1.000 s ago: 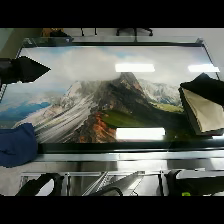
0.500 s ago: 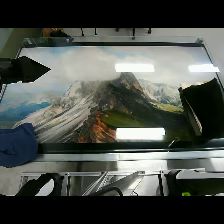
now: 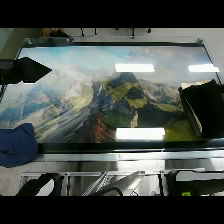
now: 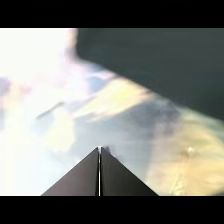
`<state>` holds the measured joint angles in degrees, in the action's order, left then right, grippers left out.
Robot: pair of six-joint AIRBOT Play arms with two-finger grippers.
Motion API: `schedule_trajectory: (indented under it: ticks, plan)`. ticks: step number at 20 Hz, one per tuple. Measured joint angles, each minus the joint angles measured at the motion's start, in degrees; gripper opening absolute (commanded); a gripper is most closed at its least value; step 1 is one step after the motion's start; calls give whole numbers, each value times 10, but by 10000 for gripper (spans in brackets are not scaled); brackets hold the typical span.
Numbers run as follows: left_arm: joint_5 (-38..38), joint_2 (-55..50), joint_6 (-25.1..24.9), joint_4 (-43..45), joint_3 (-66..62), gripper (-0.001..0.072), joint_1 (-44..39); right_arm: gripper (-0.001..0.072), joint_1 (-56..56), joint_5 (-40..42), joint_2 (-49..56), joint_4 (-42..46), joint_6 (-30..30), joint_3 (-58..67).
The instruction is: Fold the shirts.
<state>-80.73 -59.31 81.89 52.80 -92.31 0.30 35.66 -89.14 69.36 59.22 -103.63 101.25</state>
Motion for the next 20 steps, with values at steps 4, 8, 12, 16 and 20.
schedule_trajectory:
  ticks: [4,8,12,16,20]
  plan:
    - [46,76,-3,0,151,13,-71,19,-167,45,-62,31,41,-121]
    - [123,188,22,0,394,14,-177,21,-330,145,-210,60,65,-385]
    - [199,275,73,0,568,14,-280,20,-430,227,-332,70,73,-590]
    - [247,324,108,0,641,15,-333,20,-460,259,-376,65,76,-658]
    - [264,344,124,-2,661,15,-337,20,-468,268,-388,59,77,-676]
